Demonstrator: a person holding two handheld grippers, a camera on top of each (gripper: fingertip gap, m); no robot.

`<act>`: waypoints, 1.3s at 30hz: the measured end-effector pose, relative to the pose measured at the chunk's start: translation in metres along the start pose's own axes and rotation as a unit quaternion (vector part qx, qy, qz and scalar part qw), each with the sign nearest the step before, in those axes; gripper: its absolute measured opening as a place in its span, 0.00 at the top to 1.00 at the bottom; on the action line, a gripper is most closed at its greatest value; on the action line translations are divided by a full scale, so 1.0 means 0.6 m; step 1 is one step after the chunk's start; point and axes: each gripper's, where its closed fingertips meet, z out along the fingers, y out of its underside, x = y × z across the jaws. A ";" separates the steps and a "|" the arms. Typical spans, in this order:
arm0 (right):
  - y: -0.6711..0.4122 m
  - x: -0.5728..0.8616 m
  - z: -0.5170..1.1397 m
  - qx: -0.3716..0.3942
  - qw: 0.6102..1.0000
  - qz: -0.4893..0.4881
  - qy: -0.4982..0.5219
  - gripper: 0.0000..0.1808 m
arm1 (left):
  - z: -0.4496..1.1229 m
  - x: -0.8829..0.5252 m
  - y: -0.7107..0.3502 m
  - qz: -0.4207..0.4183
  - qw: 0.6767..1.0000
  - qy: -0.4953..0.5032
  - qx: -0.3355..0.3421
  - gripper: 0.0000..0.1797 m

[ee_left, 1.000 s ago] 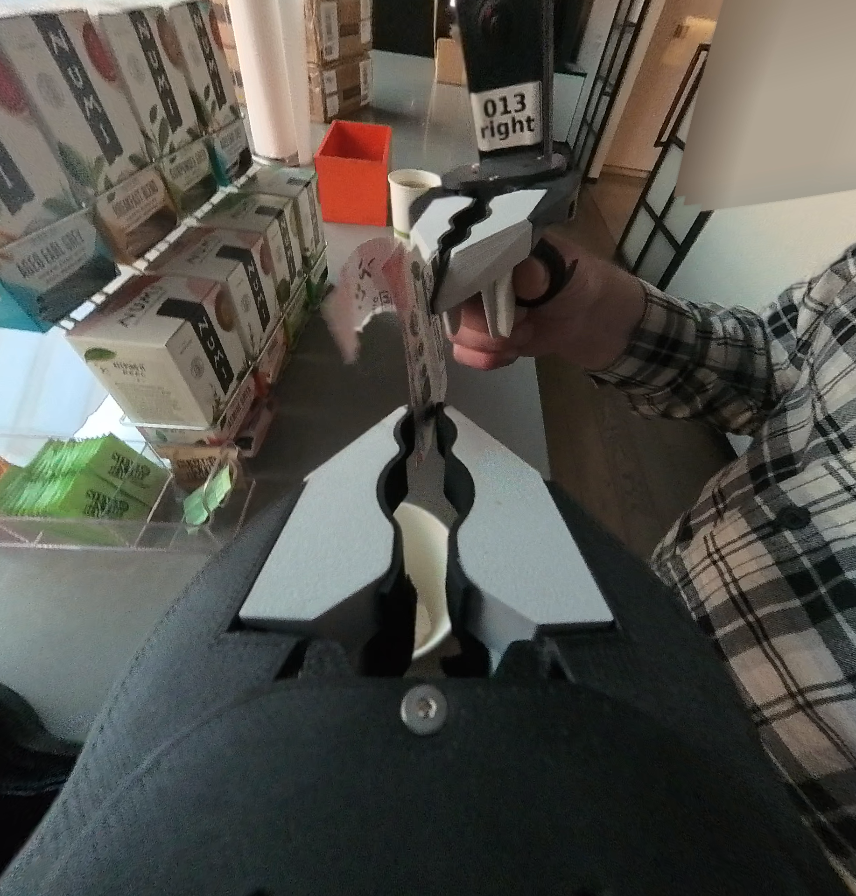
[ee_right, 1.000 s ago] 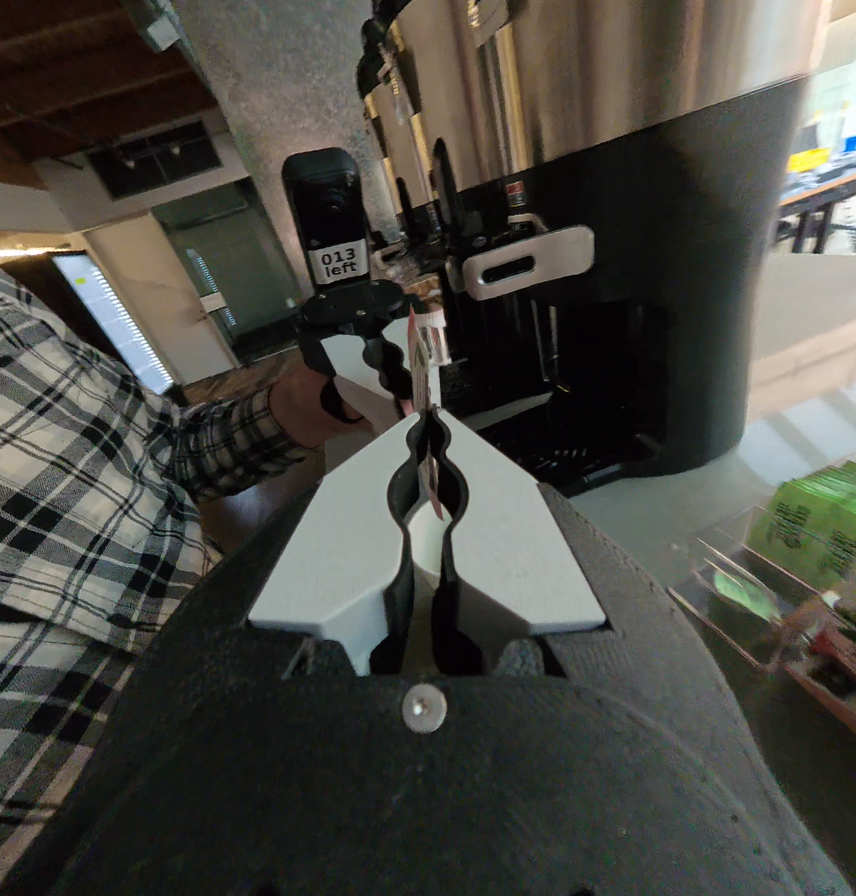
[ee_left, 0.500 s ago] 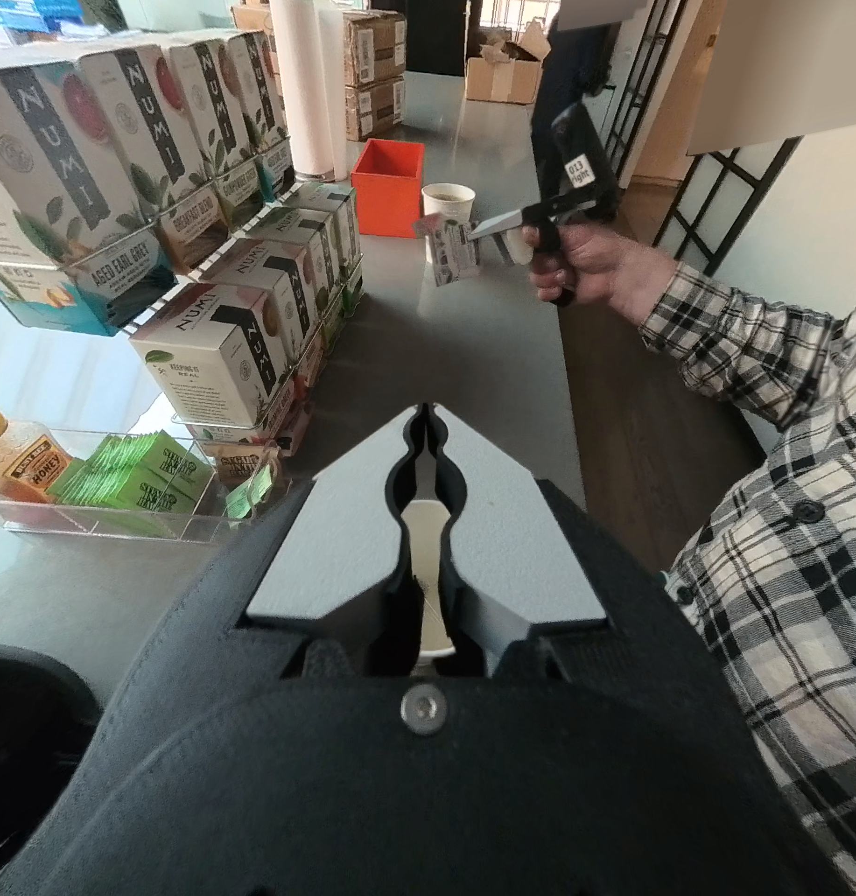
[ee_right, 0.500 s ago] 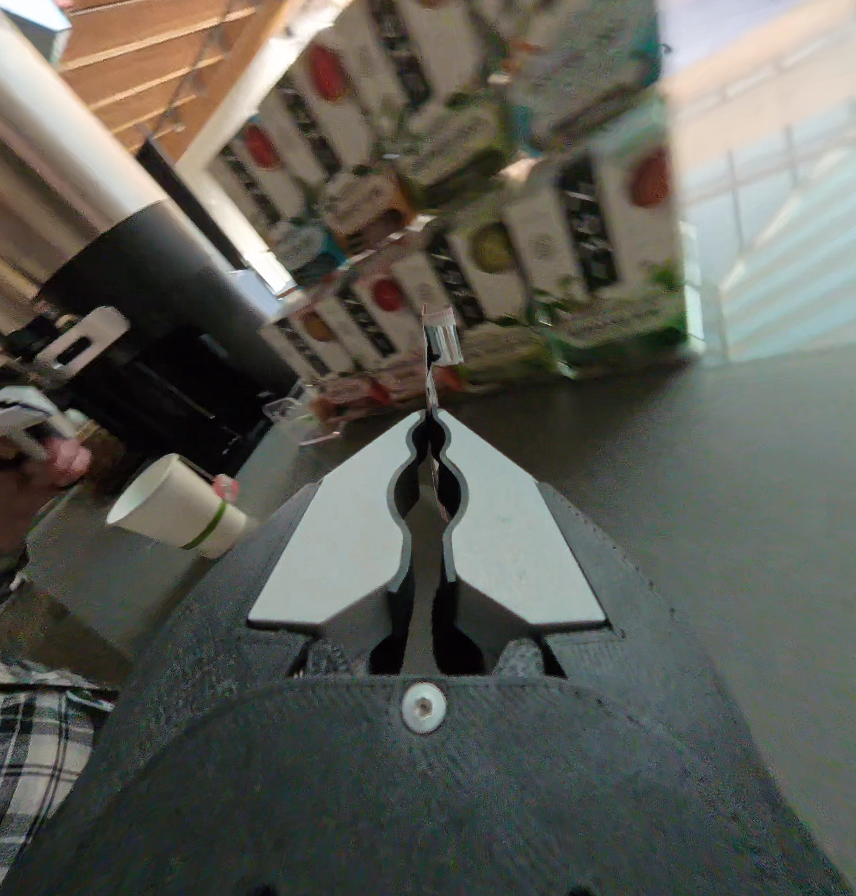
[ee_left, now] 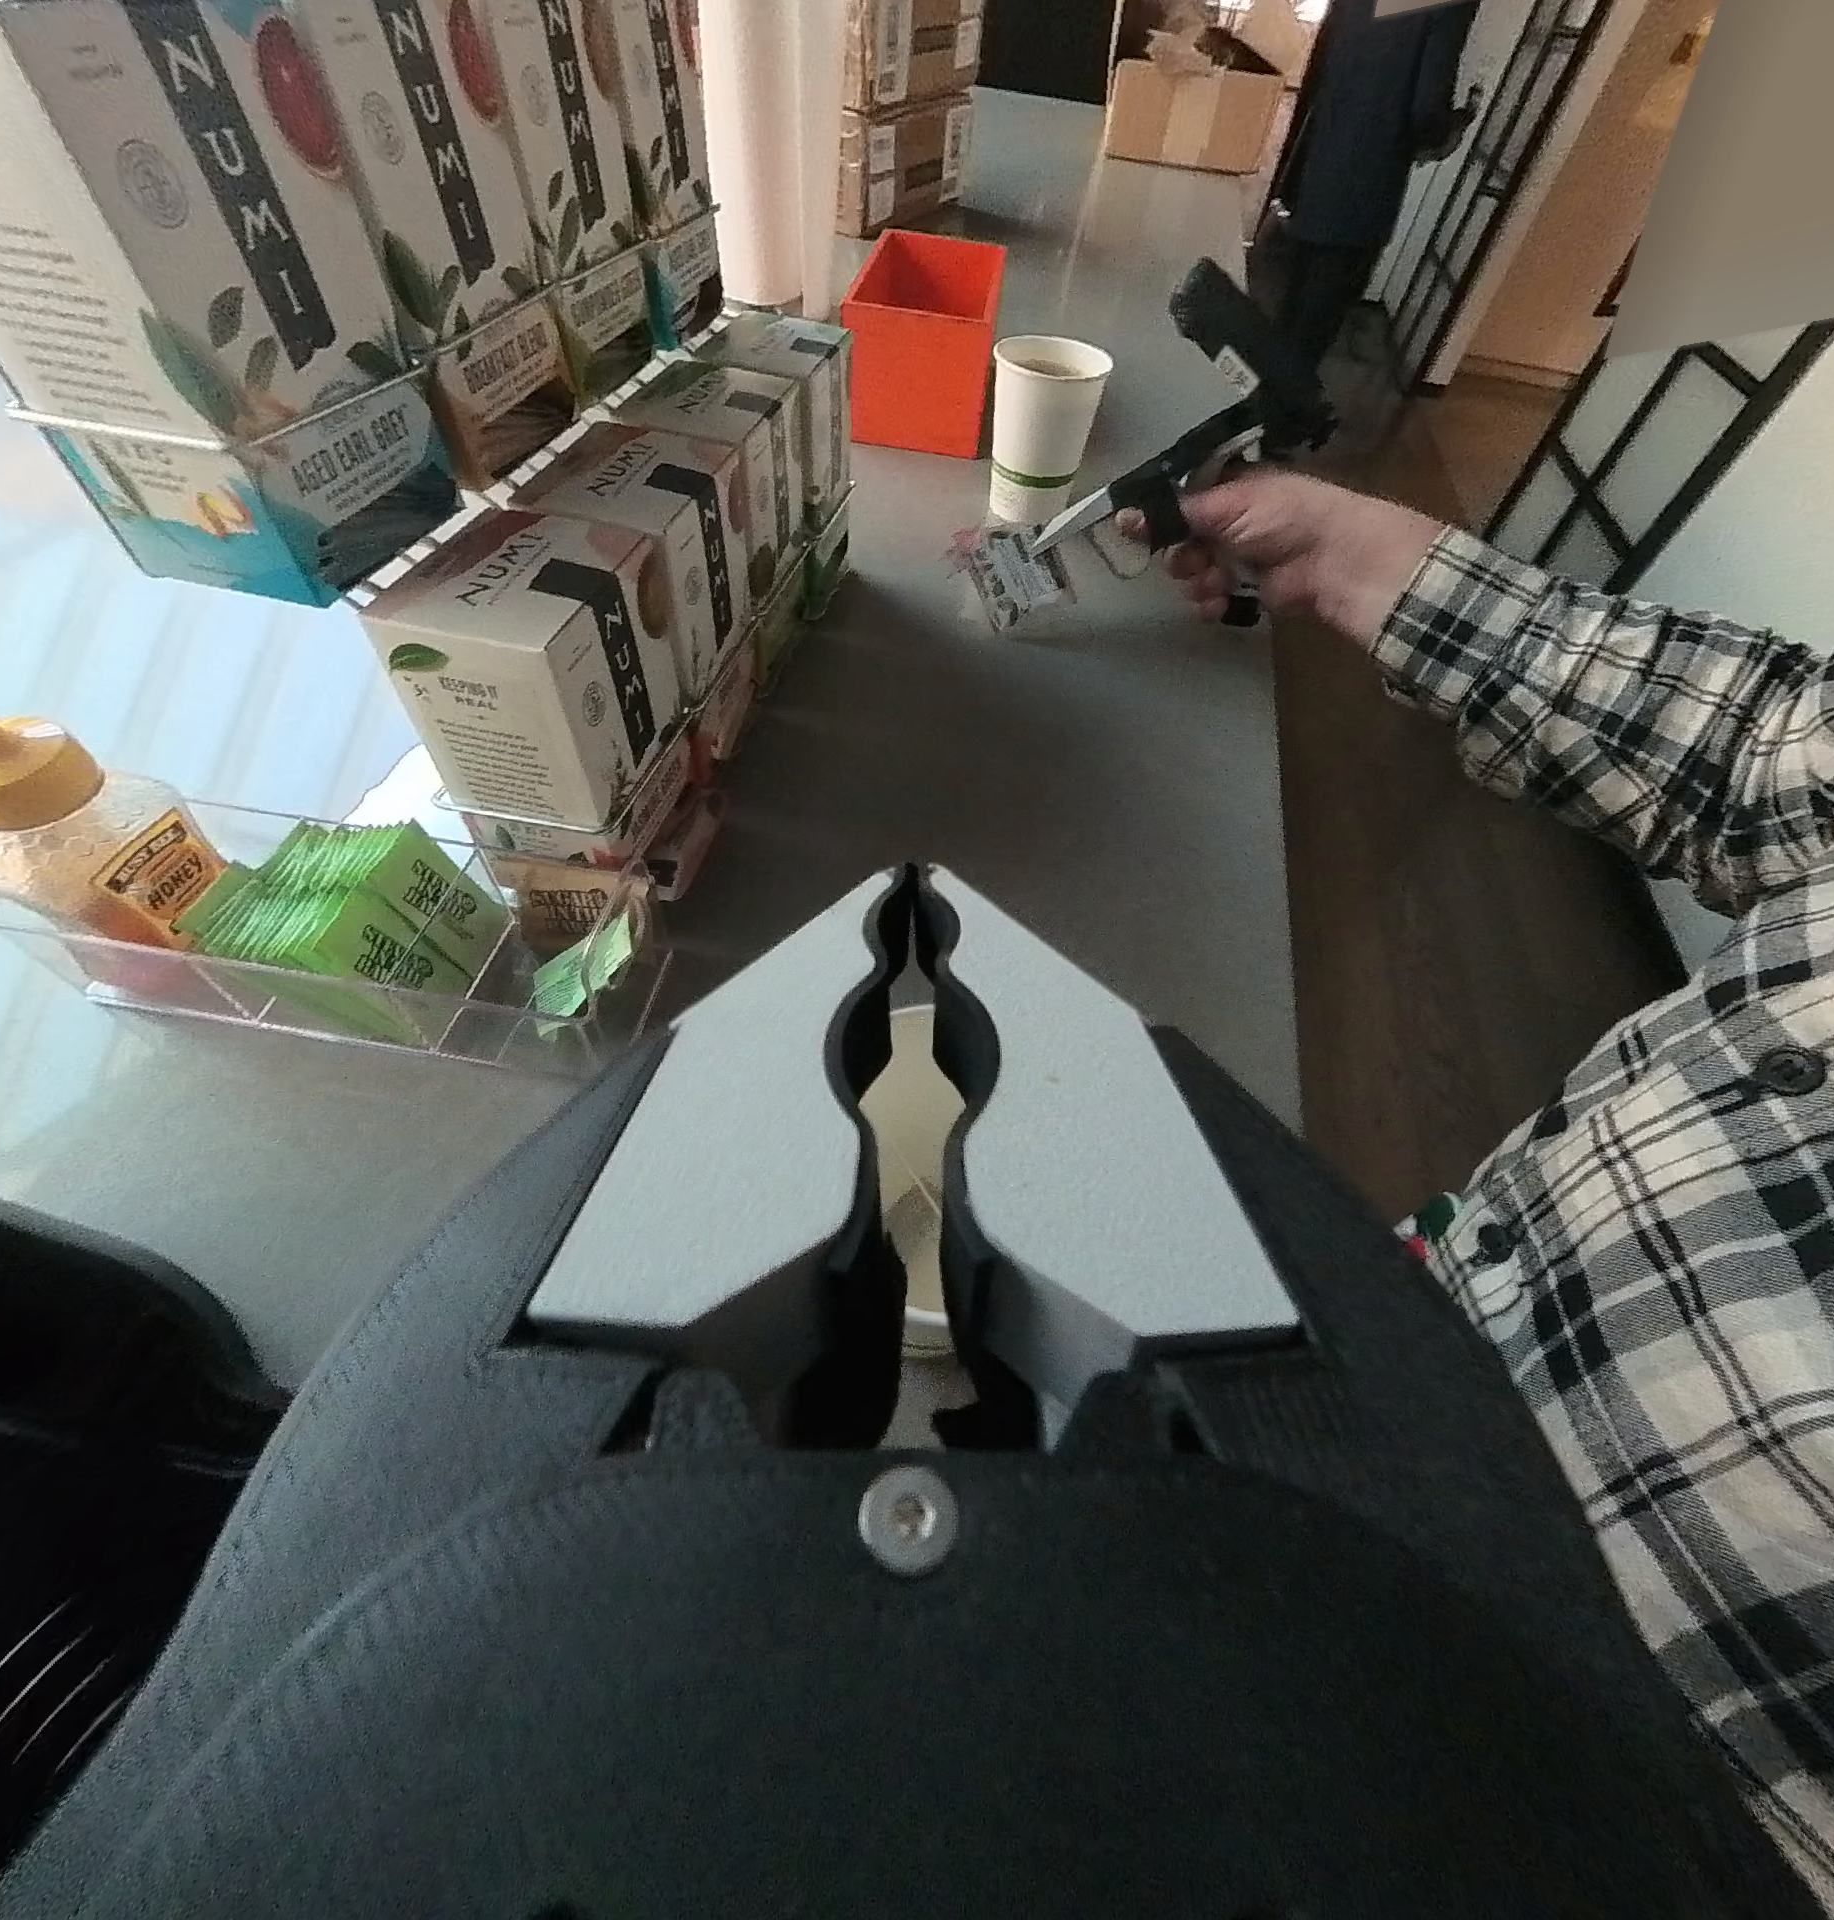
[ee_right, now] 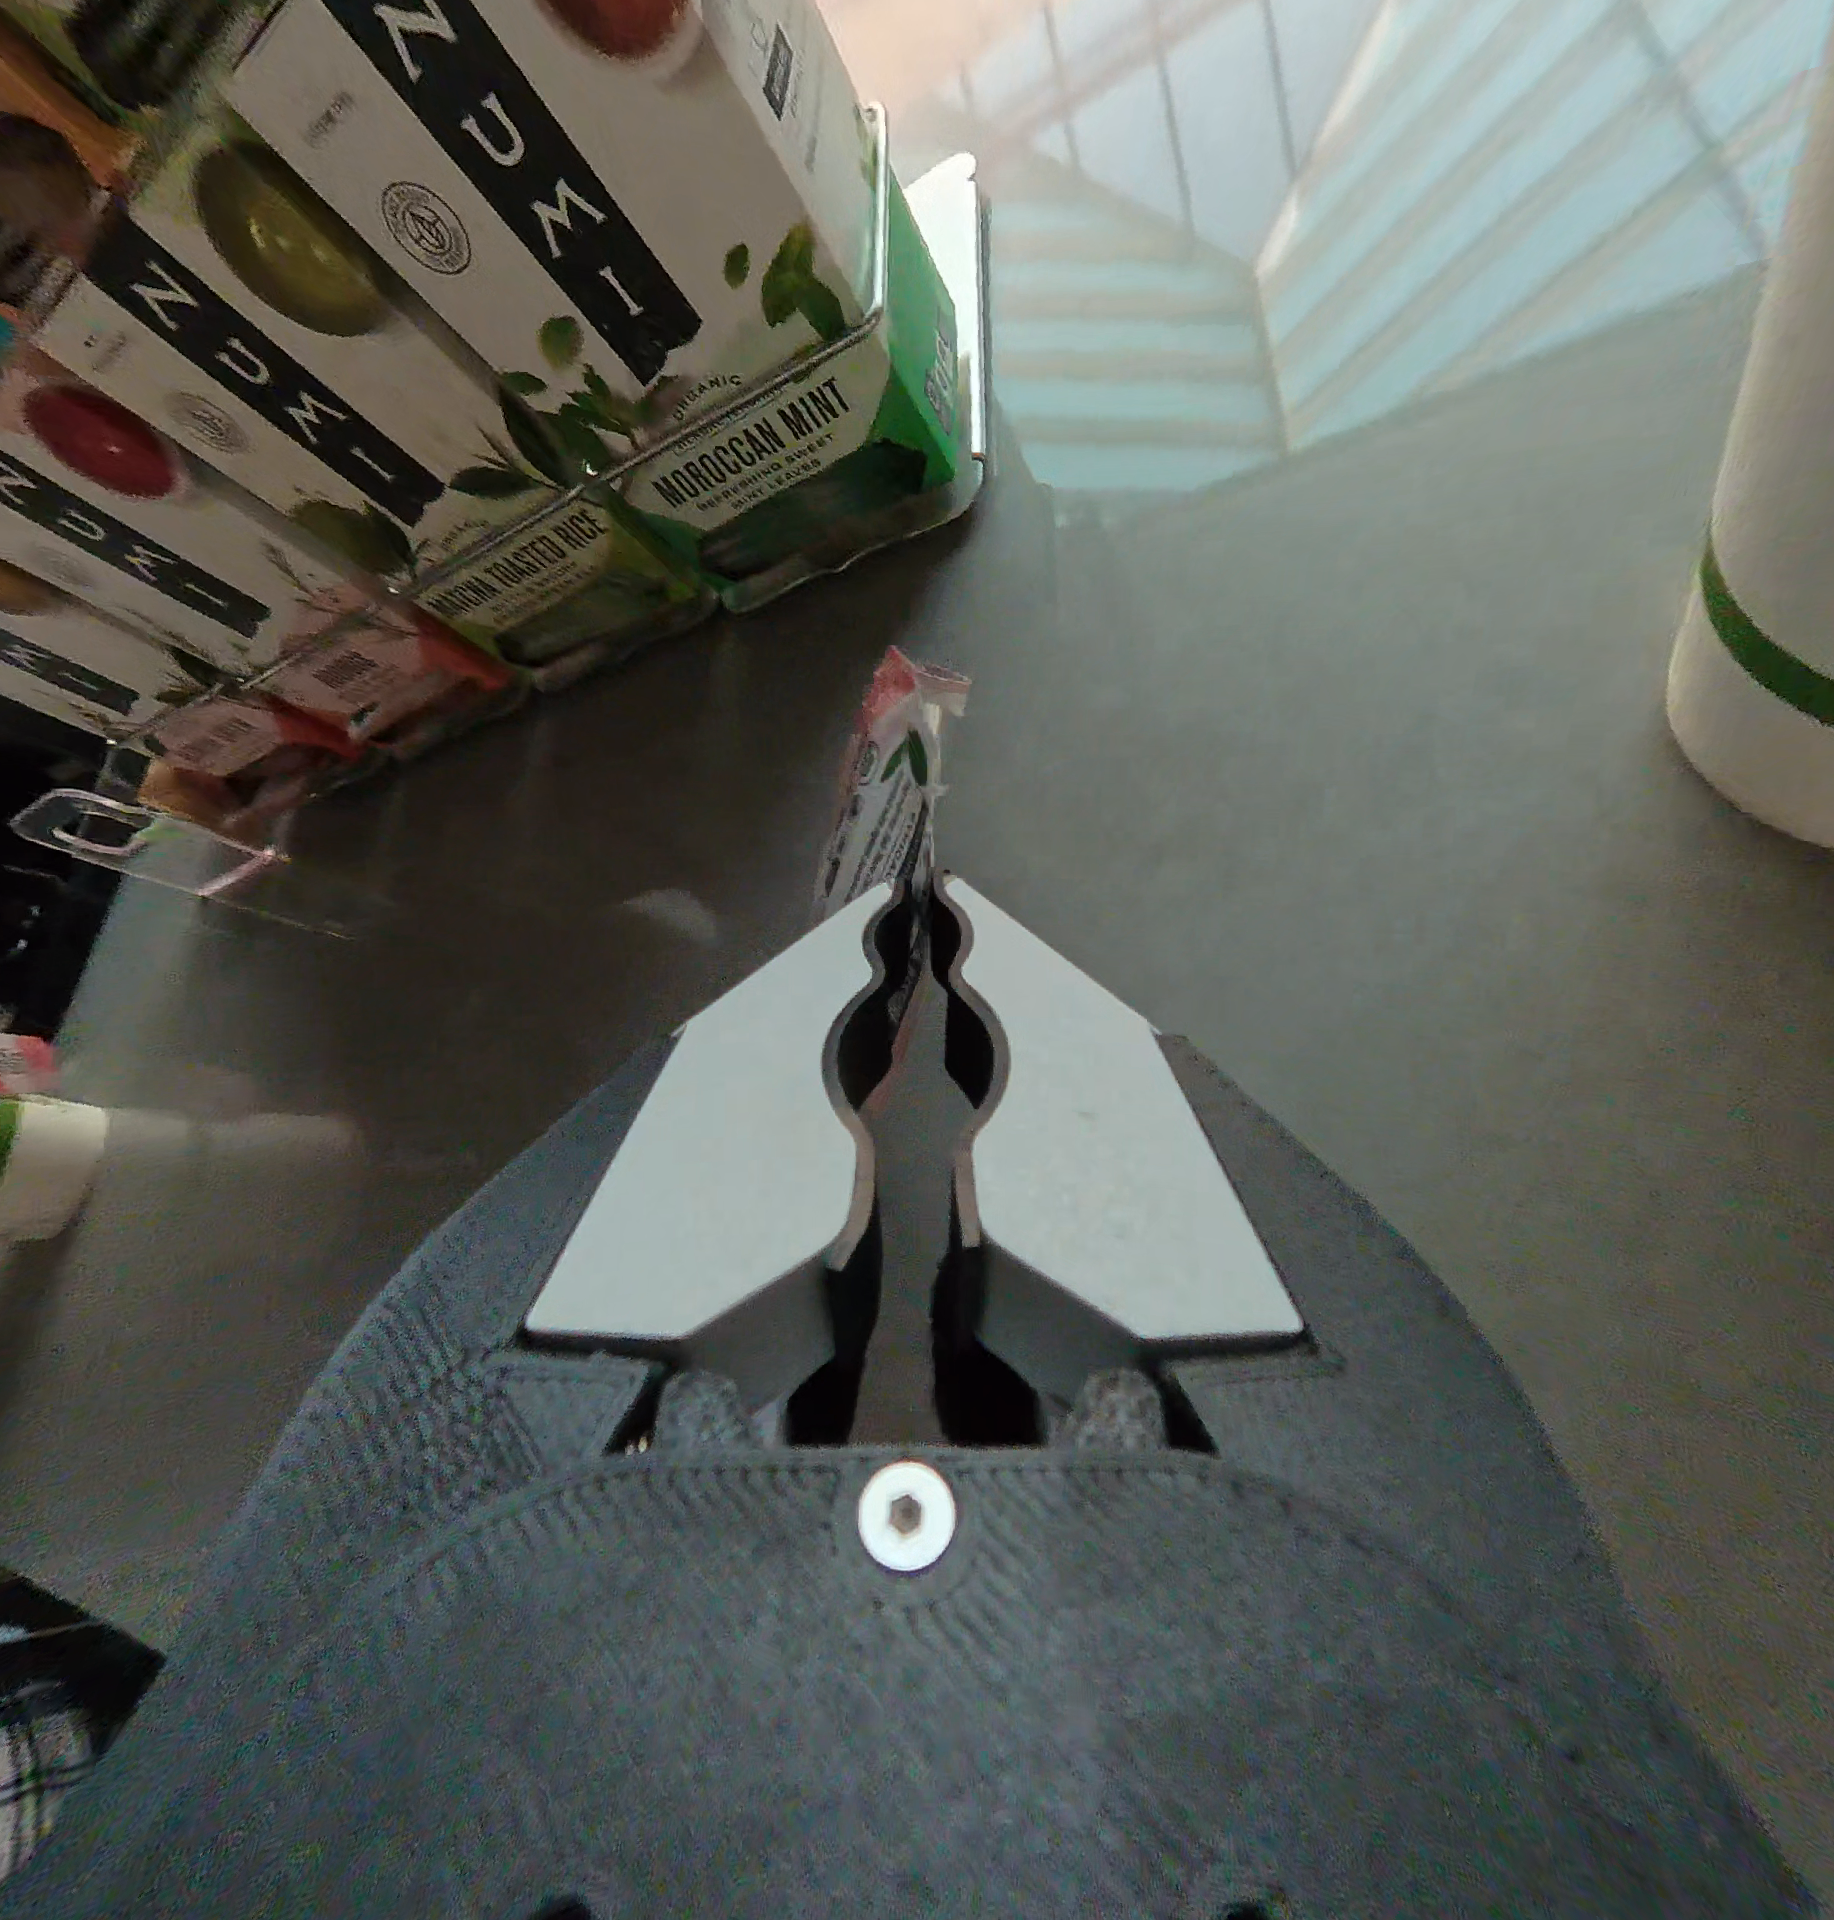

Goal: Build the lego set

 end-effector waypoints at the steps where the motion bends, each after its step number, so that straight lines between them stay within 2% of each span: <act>1: 0.001 0.001 0.003 -0.003 1.000 -0.006 0.005 0.99 | -0.003 -0.002 0.002 0.000 1.000 -0.007 -0.001 1.00; 3: 0.002 0.007 0.008 -0.009 0.999 -0.021 0.022 0.93 | -0.010 -0.006 0.003 -0.003 1.000 -0.018 0.002 1.00; 7: -0.005 0.009 0.008 -0.001 0.998 -0.050 0.044 0.88 | -0.020 -0.022 -0.001 -0.003 0.999 -0.052 0.003 0.99; 9: -0.007 0.011 0.006 0.000 0.996 -0.063 0.059 0.83 | -0.021 -0.029 -0.008 0.009 0.997 -0.071 -0.003 0.97; 14: -0.016 0.006 -0.007 0.018 0.993 -0.079 0.079 0.77 | -0.017 -0.042 -0.024 0.044 0.992 -0.115 -0.024 0.93; 20: -0.039 -0.051 -0.035 0.076 0.985 -0.132 0.076 0.78 | 0.013 -0.055 -0.063 0.093 0.984 -0.146 -0.047 0.91; 23: -0.048 -0.096 -0.044 0.105 0.981 -0.153 0.058 0.79 | 0.055 -0.097 -0.081 0.096 0.971 -0.191 -0.103 0.80; 25: -0.048 -0.130 -0.044 0.119 0.979 -0.164 0.040 0.80 | 0.096 -0.130 -0.098 0.092 0.969 -0.197 -0.117 0.71; 28: -0.043 -0.183 -0.038 0.134 0.972 -0.193 0.016 0.83 | 0.145 -0.227 -0.111 0.097 0.953 -0.248 -0.142 0.71; 32: -0.032 -0.244 -0.037 0.150 0.964 -0.217 -0.019 0.84 | 0.187 -0.361 -0.078 0.009 0.944 -0.281 -0.172 0.68; 36: -0.010 -0.278 -0.041 0.151 0.960 -0.232 -0.039 0.85 | 0.196 -0.472 -0.011 -0.026 0.914 -0.331 -0.233 0.64; 39: 0.007 -0.288 -0.046 0.147 0.960 -0.235 -0.048 0.85 | 0.213 -0.495 0.033 -0.076 0.911 -0.313 -0.259 0.60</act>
